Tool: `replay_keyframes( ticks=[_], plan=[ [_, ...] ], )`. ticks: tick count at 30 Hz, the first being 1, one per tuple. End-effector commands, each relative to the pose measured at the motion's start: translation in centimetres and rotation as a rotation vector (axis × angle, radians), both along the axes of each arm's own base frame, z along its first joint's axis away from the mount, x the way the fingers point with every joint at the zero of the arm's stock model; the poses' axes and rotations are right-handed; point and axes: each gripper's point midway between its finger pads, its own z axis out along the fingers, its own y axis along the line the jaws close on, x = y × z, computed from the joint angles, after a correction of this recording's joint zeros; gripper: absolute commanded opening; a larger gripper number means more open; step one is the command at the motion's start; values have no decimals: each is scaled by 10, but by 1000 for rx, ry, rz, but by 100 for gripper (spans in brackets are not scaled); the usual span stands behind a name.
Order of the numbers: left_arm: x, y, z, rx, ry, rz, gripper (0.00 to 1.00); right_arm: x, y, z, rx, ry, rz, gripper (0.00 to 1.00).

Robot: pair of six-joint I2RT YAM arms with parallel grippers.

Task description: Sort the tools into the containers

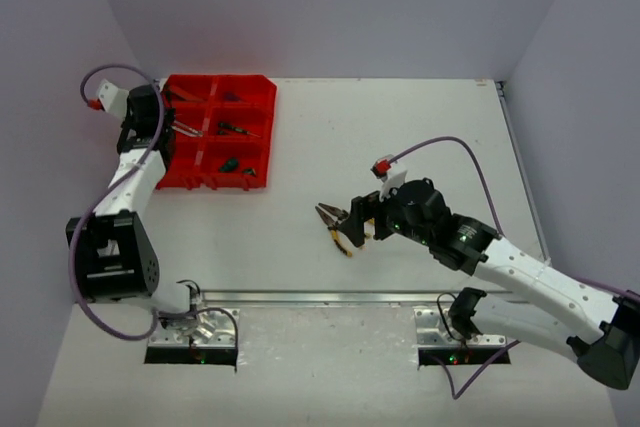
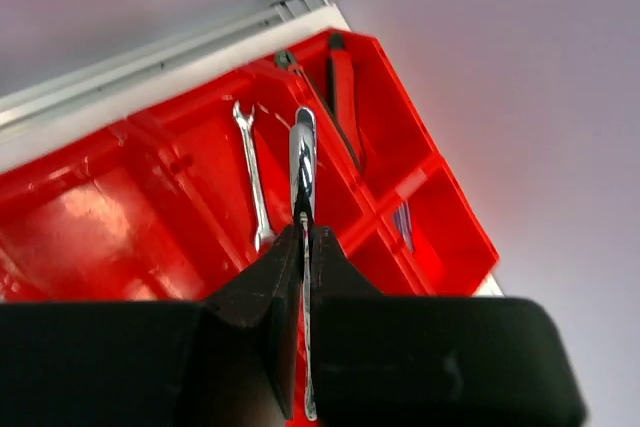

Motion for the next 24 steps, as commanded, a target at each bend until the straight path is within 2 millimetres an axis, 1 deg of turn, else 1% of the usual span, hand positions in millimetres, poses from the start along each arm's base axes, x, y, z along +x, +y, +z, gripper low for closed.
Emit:
replay_keyframes(
  ticks=[1,2,3,4,5,6,7,9,11,12,13,15,16,18,21,23,24],
  plan=[
    [52,48,51,134,-79,91,0,-14,-4,-2,34,-7,42,99],
    [61,59,37,135,-49,99,0,-18,-6,-7,32,2,48,99],
    [68,67,37,135,-48,95,0,-20,-7,-7,35,1,54,99],
    [76,71,36,136,-45,81,0,-21,-8,-8,35,-1,58,99],
    [85,73,28,137,-31,60,0,-23,-9,-11,31,0,60,99],
    [90,76,19,129,-24,41,0,-23,-11,-13,26,-4,56,99],
    [94,78,9,120,-17,23,0,-23,-13,-14,21,-8,53,99],
    [96,84,-9,92,-6,17,0,-21,-16,-14,10,-21,45,99],
    [97,87,-22,74,-4,8,0,-19,-17,-14,3,-28,38,99],
    [100,85,-23,70,-14,-18,3,-19,-17,-14,1,-29,36,99],
    [105,81,-24,68,-25,-54,8,-18,-17,-14,-1,-28,34,99],
    [111,73,-28,53,-31,-106,11,-17,-15,-18,-14,-12,33,99],
    [110,71,-30,29,-37,-109,11,-17,-14,-20,-16,-5,33,99],
    [104,66,-37,-2,-36,-107,13,-16,-11,-23,-21,13,36,99],
    [99,56,-35,-37,-63,-133,12,-13,-7,-23,-22,19,35,99],
    [98,46,-32,-73,-83,-164,6,-10,-6,-23,-30,19,28,99],
    [97,43,-33,-88,-86,-170,6,-9,-6,-24,-36,22,25,99]
  ],
)
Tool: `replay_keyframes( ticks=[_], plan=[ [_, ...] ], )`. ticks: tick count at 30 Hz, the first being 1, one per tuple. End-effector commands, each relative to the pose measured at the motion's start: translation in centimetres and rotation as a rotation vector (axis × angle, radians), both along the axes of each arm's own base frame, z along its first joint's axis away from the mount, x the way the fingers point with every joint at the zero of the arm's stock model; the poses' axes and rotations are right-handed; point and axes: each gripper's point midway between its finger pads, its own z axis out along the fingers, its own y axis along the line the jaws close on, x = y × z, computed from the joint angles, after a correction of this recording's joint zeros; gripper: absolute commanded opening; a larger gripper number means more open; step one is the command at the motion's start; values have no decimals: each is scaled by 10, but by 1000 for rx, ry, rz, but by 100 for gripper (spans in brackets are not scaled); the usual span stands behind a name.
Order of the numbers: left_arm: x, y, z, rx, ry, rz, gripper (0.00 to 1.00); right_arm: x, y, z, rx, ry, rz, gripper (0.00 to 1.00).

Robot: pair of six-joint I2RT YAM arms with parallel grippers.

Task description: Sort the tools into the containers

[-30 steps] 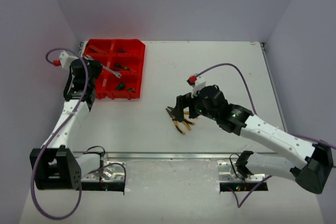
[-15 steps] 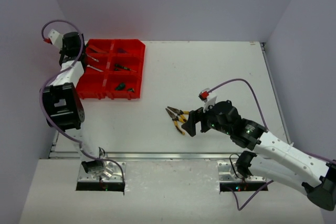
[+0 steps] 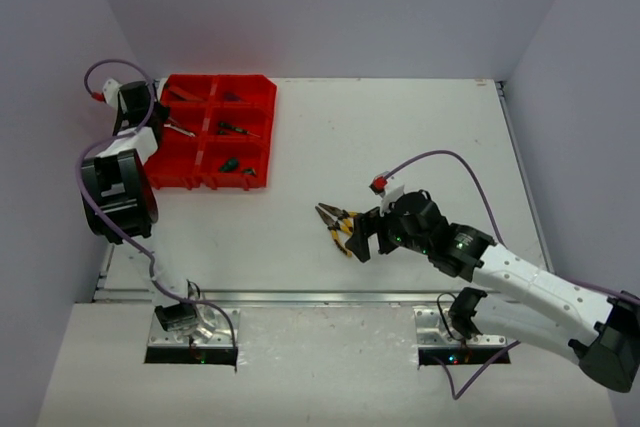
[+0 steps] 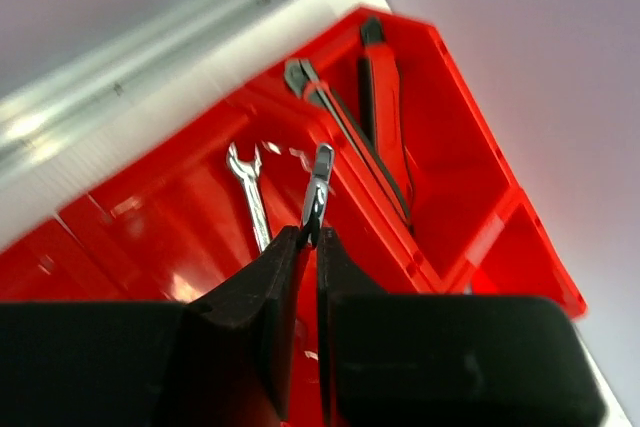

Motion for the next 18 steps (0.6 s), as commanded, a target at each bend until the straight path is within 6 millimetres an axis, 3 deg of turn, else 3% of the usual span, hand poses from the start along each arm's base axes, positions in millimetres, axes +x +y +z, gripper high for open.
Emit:
replay_keyframes(
  ticks=[1,3,6,9,14,16,17,18],
  plan=[
    [9,-21,57,-57,-190,-65,8,15,12,21,37,-48,-17,99],
    [5,-32,50,-101,-175,-86,21,17,14,15,15,-32,-20,99],
    [-1,-44,49,-140,-176,-107,22,22,16,10,0,-27,-25,99],
    [-18,-57,57,-172,-186,-99,41,28,22,2,-38,3,-24,99],
    [-44,-68,118,-125,-255,-115,86,41,35,2,-60,32,-13,99],
    [-49,-69,158,-89,-297,-125,93,51,37,5,-78,36,-20,99],
    [-55,-71,159,-86,-266,-135,95,55,36,0,-95,46,-29,99],
    [-63,-74,173,-74,-267,-147,96,59,36,0,-108,44,-26,99]
  ],
)
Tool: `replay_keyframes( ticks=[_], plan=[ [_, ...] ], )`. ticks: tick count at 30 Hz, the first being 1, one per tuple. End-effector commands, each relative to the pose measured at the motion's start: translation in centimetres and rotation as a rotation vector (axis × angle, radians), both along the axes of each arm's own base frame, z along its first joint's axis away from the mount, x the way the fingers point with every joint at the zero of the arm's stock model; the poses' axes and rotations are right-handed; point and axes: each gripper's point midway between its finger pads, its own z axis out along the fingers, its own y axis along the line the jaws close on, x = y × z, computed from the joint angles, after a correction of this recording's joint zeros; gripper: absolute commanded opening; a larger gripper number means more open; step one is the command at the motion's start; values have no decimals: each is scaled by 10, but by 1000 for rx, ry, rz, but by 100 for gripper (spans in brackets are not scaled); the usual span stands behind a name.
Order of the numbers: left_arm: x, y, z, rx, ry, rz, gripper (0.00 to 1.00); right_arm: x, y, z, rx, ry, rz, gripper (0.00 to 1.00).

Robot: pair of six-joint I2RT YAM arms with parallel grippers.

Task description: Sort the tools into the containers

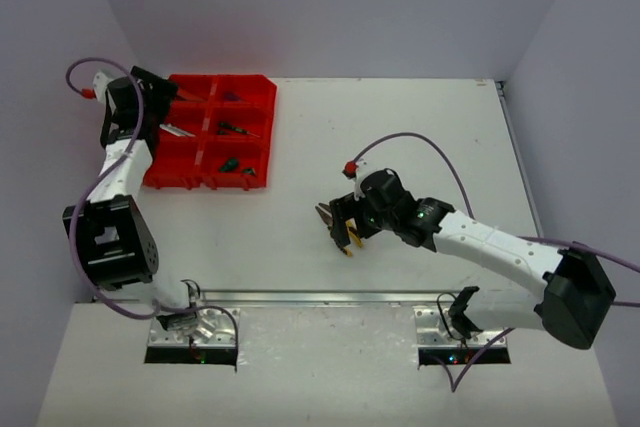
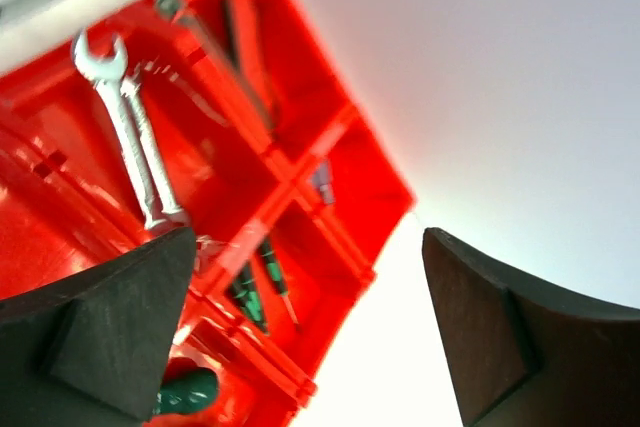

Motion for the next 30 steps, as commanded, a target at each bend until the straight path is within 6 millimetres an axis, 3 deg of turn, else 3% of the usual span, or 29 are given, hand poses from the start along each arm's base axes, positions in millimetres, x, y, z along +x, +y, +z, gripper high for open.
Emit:
replay_keyframes(
  ticks=[1,3,7,9,10,13,17,25,30],
  plan=[
    [-26,-14,102,82,-120,-46,97,32,10,21,-3,-58,-4,99],
    [-52,-37,122,72,-151,-132,100,41,4,12,-81,-54,8,99],
    [-106,-109,124,-16,-220,-436,100,50,-9,-4,-251,-16,46,97],
    [-129,-137,83,-52,-168,-534,100,51,-13,-18,-319,24,65,72],
    [-148,-144,88,-21,-204,-549,100,51,-15,-19,-354,31,87,61],
    [-185,-158,68,38,-223,-596,100,60,-30,-26,-441,18,66,43],
    [-214,-166,53,140,-204,-659,100,74,-48,-47,-506,66,45,40],
    [-227,-172,17,224,-124,-713,100,75,-59,-103,-619,205,158,41],
    [-231,-182,18,213,-157,-764,100,75,-59,-123,-594,266,194,39]
  ],
)
